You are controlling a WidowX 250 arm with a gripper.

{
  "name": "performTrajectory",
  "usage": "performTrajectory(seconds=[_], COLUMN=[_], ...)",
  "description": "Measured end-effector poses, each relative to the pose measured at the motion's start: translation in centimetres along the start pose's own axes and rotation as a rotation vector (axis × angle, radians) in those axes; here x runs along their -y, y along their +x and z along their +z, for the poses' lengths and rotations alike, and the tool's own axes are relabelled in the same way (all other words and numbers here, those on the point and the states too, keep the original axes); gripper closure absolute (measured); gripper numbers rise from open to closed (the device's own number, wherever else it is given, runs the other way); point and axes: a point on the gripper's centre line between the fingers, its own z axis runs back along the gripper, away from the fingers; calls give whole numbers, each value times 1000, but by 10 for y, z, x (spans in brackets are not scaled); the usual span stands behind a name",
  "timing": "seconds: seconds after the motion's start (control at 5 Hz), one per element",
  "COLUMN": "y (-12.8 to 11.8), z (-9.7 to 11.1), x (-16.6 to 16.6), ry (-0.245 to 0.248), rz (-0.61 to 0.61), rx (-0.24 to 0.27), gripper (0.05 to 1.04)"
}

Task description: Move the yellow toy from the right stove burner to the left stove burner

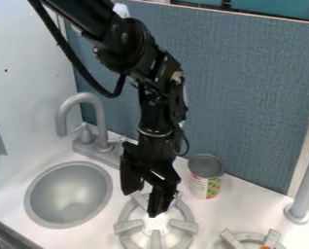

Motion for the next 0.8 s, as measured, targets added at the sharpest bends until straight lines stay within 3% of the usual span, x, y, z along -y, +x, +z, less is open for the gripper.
performTrajectory(seconds=[0.2, 0.4, 0.6, 0.8], y=[-1, 35, 66, 81], z=[-9, -22, -18, -21], x=[1, 23, 70, 96], ry=[-6, -10, 30, 16], rz=[4, -29, -145, -229], rx=[-25, 65, 96, 117], gripper=[81, 81, 81, 81])
